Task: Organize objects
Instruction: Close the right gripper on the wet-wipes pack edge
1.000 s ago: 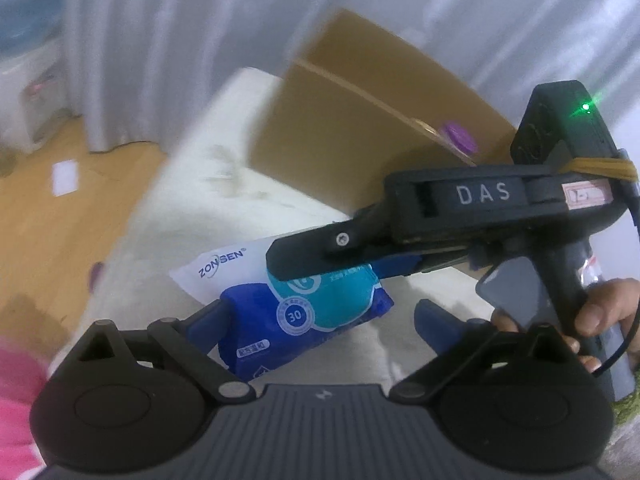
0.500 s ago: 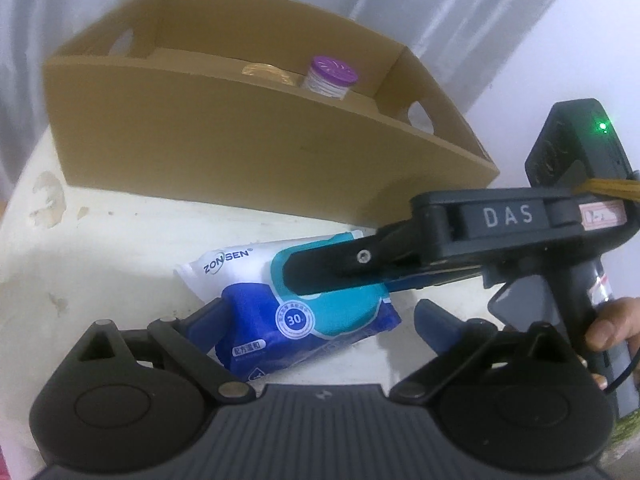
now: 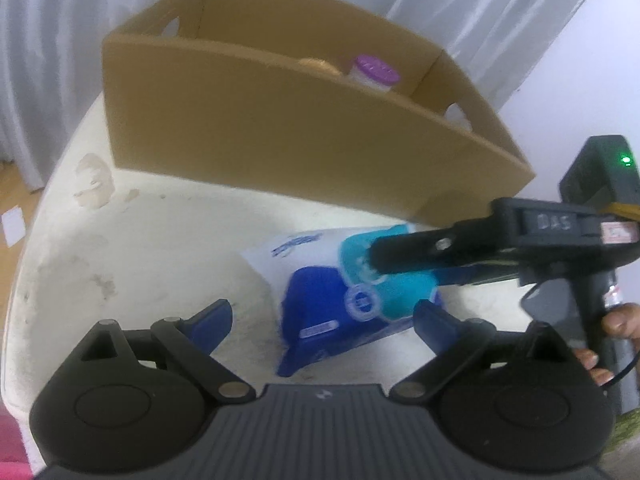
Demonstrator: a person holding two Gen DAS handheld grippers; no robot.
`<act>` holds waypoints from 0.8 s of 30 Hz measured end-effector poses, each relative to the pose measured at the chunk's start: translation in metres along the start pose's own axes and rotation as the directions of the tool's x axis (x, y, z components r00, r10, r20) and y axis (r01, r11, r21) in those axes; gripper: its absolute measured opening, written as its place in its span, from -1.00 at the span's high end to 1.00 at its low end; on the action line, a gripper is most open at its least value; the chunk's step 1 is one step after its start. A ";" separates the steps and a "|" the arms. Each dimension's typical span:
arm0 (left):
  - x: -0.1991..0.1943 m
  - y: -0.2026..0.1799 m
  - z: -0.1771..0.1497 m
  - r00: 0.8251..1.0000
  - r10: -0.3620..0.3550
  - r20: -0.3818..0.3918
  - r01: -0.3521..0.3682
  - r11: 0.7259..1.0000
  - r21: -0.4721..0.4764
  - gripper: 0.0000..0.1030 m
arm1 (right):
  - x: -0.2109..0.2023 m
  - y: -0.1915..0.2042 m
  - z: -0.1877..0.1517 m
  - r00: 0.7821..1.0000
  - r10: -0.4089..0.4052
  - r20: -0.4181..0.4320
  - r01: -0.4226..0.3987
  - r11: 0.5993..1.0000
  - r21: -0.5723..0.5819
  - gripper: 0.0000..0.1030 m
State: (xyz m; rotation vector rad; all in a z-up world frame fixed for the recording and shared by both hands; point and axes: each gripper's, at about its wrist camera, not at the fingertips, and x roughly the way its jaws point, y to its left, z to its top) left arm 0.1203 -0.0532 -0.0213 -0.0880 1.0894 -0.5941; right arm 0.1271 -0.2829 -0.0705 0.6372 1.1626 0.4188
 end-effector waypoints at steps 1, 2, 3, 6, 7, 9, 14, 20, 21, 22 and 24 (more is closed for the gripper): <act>0.002 0.002 0.000 1.000 0.004 -0.008 -0.004 1.000 -0.004 -0.90 | 0.001 -0.001 0.000 1.000 -0.004 0.001 0.004 1.000 0.003 -0.97; 0.003 0.004 0.000 1.000 0.005 -0.013 -0.005 1.000 -0.007 -0.90 | 0.001 -0.003 0.000 1.000 -0.009 0.003 0.009 1.000 0.005 -0.97; 0.005 0.005 0.000 1.000 0.007 -0.019 -0.007 1.000 -0.007 -0.90 | 0.002 -0.004 -0.001 1.000 -0.012 0.002 0.012 1.000 0.005 -0.98; 0.011 0.004 0.001 0.999 0.009 -0.037 -0.009 1.000 0.000 -0.90 | 0.003 -0.007 -0.003 1.000 -0.003 -0.004 0.003 1.000 0.002 -0.98; 0.013 0.004 0.002 0.999 0.004 -0.043 -0.004 1.000 0.000 -0.90 | 0.003 -0.008 -0.003 1.000 0.001 -0.005 -0.001 1.000 -0.002 -0.98; 0.018 0.002 0.003 0.998 -0.004 -0.056 0.004 1.000 -0.002 -0.90 | 0.004 -0.007 -0.003 1.000 0.010 -0.002 -0.010 1.000 -0.010 -0.98; 0.024 -0.008 0.003 0.997 -0.014 -0.071 0.015 1.000 0.015 -0.78 | 0.002 -0.006 -0.008 0.999 0.038 0.009 -0.038 0.999 -0.038 -0.95; 0.022 -0.022 0.001 0.998 0.015 -0.060 -0.015 1.000 0.011 -0.69 | -0.007 -0.006 -0.014 0.998 0.048 0.033 -0.045 0.996 -0.077 -0.48; 0.021 -0.025 -0.001 0.998 0.022 -0.064 -0.021 1.000 0.016 -0.66 | -0.008 -0.007 -0.015 0.998 0.048 0.036 -0.044 0.996 -0.082 -0.41; 0.019 -0.029 -0.003 0.997 0.022 -0.069 -0.021 0.999 0.024 -0.66 | -0.010 -0.007 -0.016 0.998 0.041 0.041 -0.038 0.995 -0.092 -0.39; 0.013 -0.038 -0.019 0.997 0.012 -0.074 -0.009 0.999 0.035 -0.65 | -0.014 -0.005 -0.019 0.998 0.031 0.054 -0.025 0.993 -0.120 -0.38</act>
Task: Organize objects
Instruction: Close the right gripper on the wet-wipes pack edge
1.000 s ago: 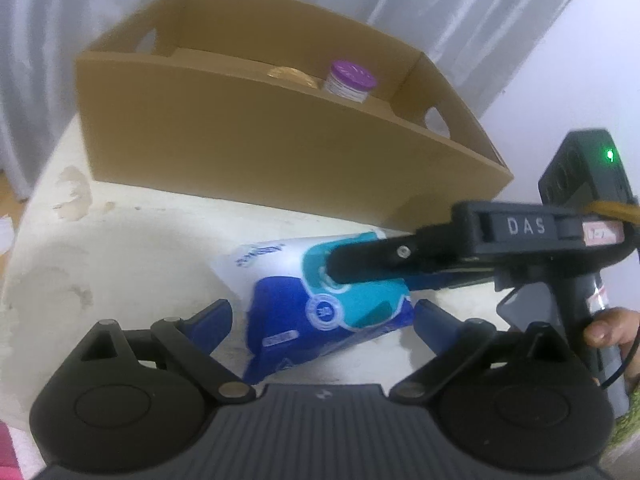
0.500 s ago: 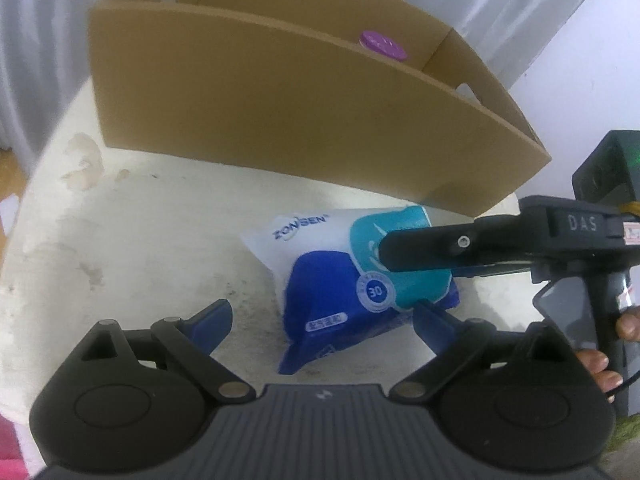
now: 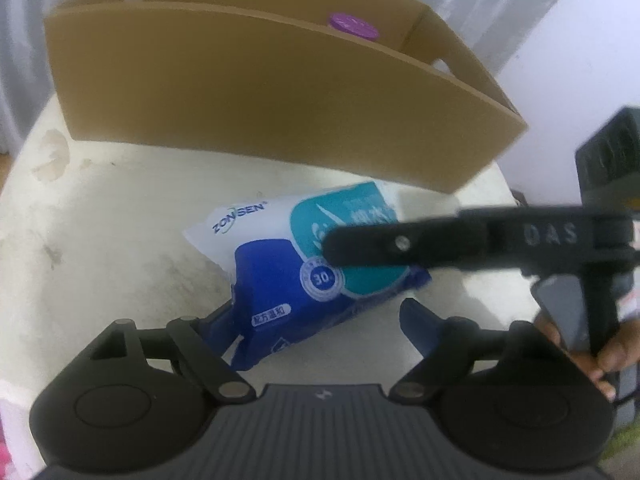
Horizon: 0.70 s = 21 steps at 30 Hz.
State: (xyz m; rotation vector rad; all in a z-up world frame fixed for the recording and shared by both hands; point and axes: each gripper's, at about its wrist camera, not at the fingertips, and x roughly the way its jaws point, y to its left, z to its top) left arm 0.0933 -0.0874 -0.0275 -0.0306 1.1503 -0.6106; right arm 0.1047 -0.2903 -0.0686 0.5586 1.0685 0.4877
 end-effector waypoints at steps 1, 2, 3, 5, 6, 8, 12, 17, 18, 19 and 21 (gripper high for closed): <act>-0.001 -0.002 -0.003 1.000 -0.006 -0.003 0.006 1.000 0.007 -0.65 | -0.002 0.001 -0.001 1.000 -0.007 0.005 0.007 1.000 -0.014 -0.37; -0.002 -0.004 -0.006 1.000 -0.007 -0.001 0.007 1.000 0.020 -0.65 | -0.005 0.002 -0.002 1.000 -0.014 0.008 0.014 1.000 -0.027 -0.37; -0.003 -0.005 -0.008 1.000 -0.001 0.003 0.000 1.000 0.031 -0.65 | -0.007 0.001 -0.004 1.000 -0.020 0.012 0.020 0.999 -0.037 -0.36; -0.003 -0.006 -0.009 1.000 0.016 0.010 -0.017 0.999 0.047 -0.65 | -0.010 0.000 -0.006 1.000 -0.020 0.015 0.020 0.999 -0.037 -0.33; -0.003 -0.005 -0.009 1.000 0.019 0.012 -0.020 0.999 0.048 -0.65 | -0.011 -0.002 -0.007 1.000 -0.015 0.016 0.016 0.999 -0.028 -0.32; -0.004 -0.003 -0.009 1.000 0.026 0.015 -0.027 0.998 0.053 -0.65 | -0.012 -0.005 -0.008 1.000 -0.008 0.018 0.008 1.000 -0.013 -0.30; 0.003 -0.013 -0.005 0.998 0.059 0.022 -0.061 0.995 0.078 -0.65 | -0.013 -0.007 -0.009 1.000 -0.004 0.024 0.005 1.000 -0.003 -0.30; 0.012 -0.017 -0.002 0.997 0.075 0.027 -0.077 0.993 0.085 -0.65 | -0.012 -0.008 -0.009 1.000 -0.003 0.024 0.003 1.000 0.006 -0.33; 0.013 -0.018 -0.002 0.997 0.078 0.028 -0.081 0.993 0.086 -0.63 | -0.012 -0.008 -0.009 1.000 -0.002 0.023 0.002 1.000 0.009 -0.34; 0.013 -0.018 -0.002 0.996 0.081 0.030 -0.084 0.993 0.088 -0.63 | -0.012 -0.009 -0.009 1.000 -0.004 0.021 0.003 1.000 0.012 -0.35; 0.013 -0.018 -0.002 0.996 0.084 0.032 -0.087 0.992 0.089 -0.63 | -0.012 -0.008 -0.008 1.000 -0.008 0.018 0.007 1.000 0.014 -0.35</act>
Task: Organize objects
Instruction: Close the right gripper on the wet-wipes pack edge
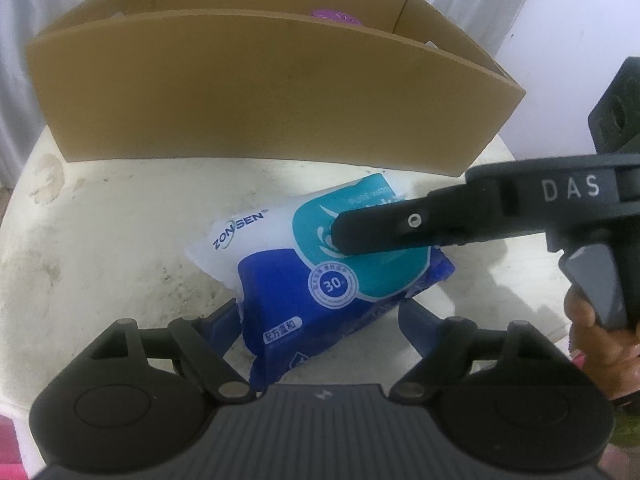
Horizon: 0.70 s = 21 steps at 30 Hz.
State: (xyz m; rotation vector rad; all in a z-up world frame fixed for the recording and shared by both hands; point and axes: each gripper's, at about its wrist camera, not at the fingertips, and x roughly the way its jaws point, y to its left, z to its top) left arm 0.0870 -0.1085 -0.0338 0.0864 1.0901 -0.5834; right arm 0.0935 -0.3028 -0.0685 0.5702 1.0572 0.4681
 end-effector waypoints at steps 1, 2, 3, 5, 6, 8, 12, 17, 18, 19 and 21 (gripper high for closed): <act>0.000 0.000 0.000 1.000 0.000 0.001 0.000 1.000 -0.002 -0.63 | -0.001 0.000 0.000 1.000 -0.005 0.001 0.005 1.000 0.000 -0.35; 0.000 0.001 0.000 1.000 -0.001 0.002 0.001 1.000 -0.005 -0.63 | -0.002 -0.001 0.000 1.000 -0.007 0.002 0.007 1.000 0.003 -0.35; 0.000 0.001 0.000 1.000 -0.002 0.003 0.002 1.000 -0.007 -0.63 | -0.003 -0.001 0.000 1.000 -0.007 0.001 0.007 1.000 0.010 -0.35; 0.000 0.002 0.000 1.000 -0.002 0.002 0.002 1.000 -0.012 -0.62 | -0.004 -0.005 -0.001 1.000 -0.004 -0.002 0.004 1.000 0.027 -0.36; 0.000 0.003 0.000 1.000 -0.003 0.002 0.003 1.000 -0.013 -0.62 | -0.004 -0.006 -0.001 1.000 -0.003 -0.005 0.003 0.999 0.033 -0.40; 0.000 0.003 0.001 1.000 -0.001 0.003 0.001 1.000 -0.011 -0.63 | -0.001 -0.009 -0.002 1.000 0.003 -0.013 -0.002 0.999 0.049 -0.45; -0.001 0.001 0.001 1.000 0.007 0.005 -0.007 1.000 -0.007 -0.62 | 0.003 -0.006 -0.003 1.000 0.010 -0.016 -0.009 0.999 0.045 -0.48; -0.002 0.001 0.001 1.000 0.013 0.007 -0.013 1.000 -0.008 -0.63 | 0.006 -0.001 -0.003 1.000 0.004 -0.015 -0.003 1.000 0.029 -0.48; -0.002 0.001 0.001 1.000 0.013 0.007 -0.013 1.000 -0.008 -0.63 | 0.006 0.000 -0.004 1.000 0.003 -0.015 -0.003 1.000 0.028 -0.48; -0.001 -0.001 0.002 1.000 0.014 0.007 -0.014 1.000 -0.009 -0.63 | 0.006 0.000 -0.004 1.000 0.003 -0.015 -0.002 1.000 0.028 -0.49; -0.002 -0.001 0.003 1.000 0.014 0.008 -0.014 1.000 -0.008 -0.63 | 0.007 0.001 -0.004 1.000 0.002 -0.014 -0.002 1.000 0.028 -0.49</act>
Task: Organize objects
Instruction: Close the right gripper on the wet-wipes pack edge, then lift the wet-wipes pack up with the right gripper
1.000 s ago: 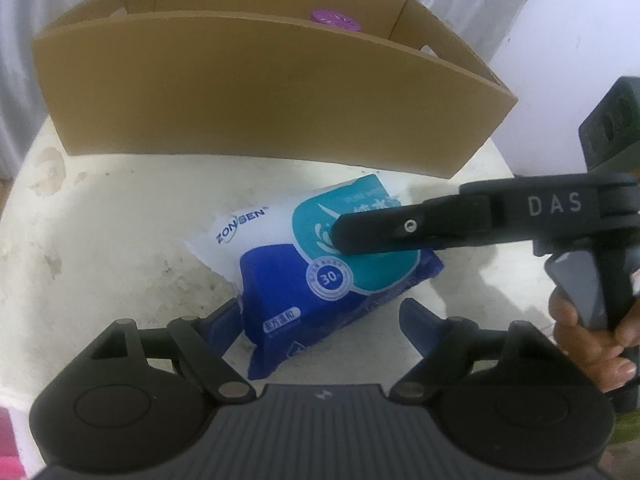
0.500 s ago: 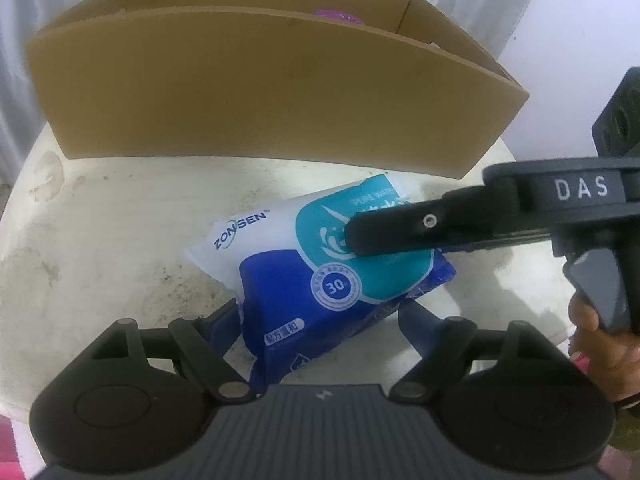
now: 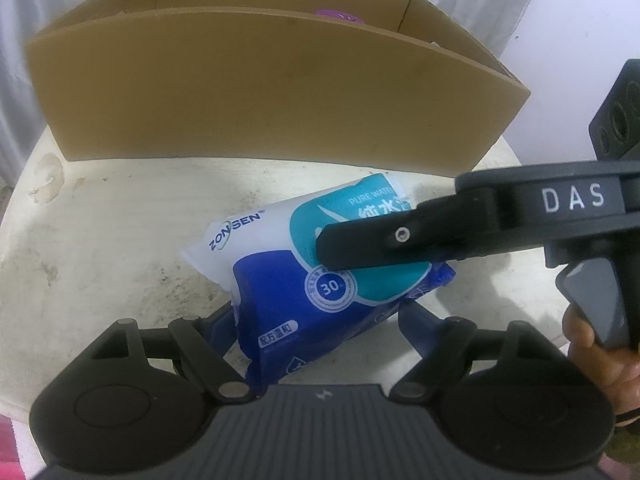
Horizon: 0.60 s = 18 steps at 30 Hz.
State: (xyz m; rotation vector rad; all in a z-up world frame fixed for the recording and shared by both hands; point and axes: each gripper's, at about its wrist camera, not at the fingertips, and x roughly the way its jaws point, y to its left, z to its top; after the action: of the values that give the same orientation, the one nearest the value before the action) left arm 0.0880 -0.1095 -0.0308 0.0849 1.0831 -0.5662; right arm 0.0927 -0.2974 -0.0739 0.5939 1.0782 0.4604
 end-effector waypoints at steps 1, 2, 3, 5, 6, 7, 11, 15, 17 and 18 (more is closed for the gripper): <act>0.000 -0.001 0.000 1.000 0.000 0.000 0.000 1.000 0.000 -0.63 | 0.000 0.000 0.000 1.000 0.000 0.001 0.000 1.000 0.000 -0.49; 0.000 0.000 0.000 1.000 0.000 0.000 0.000 1.000 0.000 -0.63 | 0.000 0.000 0.000 1.000 0.000 0.000 0.000 1.000 0.000 -0.49; 0.000 0.000 0.000 1.000 0.001 0.000 -0.001 1.000 0.000 -0.63 | 0.000 0.000 0.000 1.000 0.000 0.000 0.000 1.000 0.001 -0.50; -0.001 0.001 -0.002 1.000 0.000 0.000 0.000 1.000 0.002 -0.63 | 0.001 0.001 0.000 1.000 -0.001 0.000 0.001 1.000 0.002 -0.50; -0.002 0.001 -0.002 1.000 0.000 0.000 0.000 1.000 0.002 -0.63 | 0.002 0.002 0.000 1.000 -0.002 0.000 0.002 1.000 0.000 -0.51; -0.002 0.001 -0.001 1.000 0.001 0.000 -0.001 1.000 0.003 -0.63 | 0.002 0.003 0.000 1.000 -0.003 0.000 0.003 1.000 -0.002 -0.51; -0.004 0.001 -0.001 1.000 0.004 0.001 -0.004 1.000 0.004 -0.64 | 0.004 0.005 0.001 1.000 -0.007 -0.002 0.007 1.000 -0.006 -0.52; -0.005 0.002 0.001 1.000 0.010 0.002 -0.010 1.000 0.007 -0.64 | 0.005 0.006 0.000 1.000 -0.008 -0.001 0.008 1.000 -0.008 -0.52; -0.006 0.002 0.001 1.000 0.014 0.003 -0.014 1.000 0.008 -0.64 | 0.005 0.006 0.000 1.000 -0.009 0.000 0.009 1.000 -0.009 -0.52; -0.006 0.002 0.002 1.000 0.015 0.004 -0.015 1.000 0.008 -0.64 | 0.005 0.006 0.000 1.000 -0.009 0.001 0.009 1.000 -0.009 -0.52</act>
State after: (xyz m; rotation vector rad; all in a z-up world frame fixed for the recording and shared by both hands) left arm 0.0883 -0.1054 -0.0252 0.0988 1.0761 -0.5564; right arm 0.0946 -0.2896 -0.0735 0.5813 1.0771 0.4564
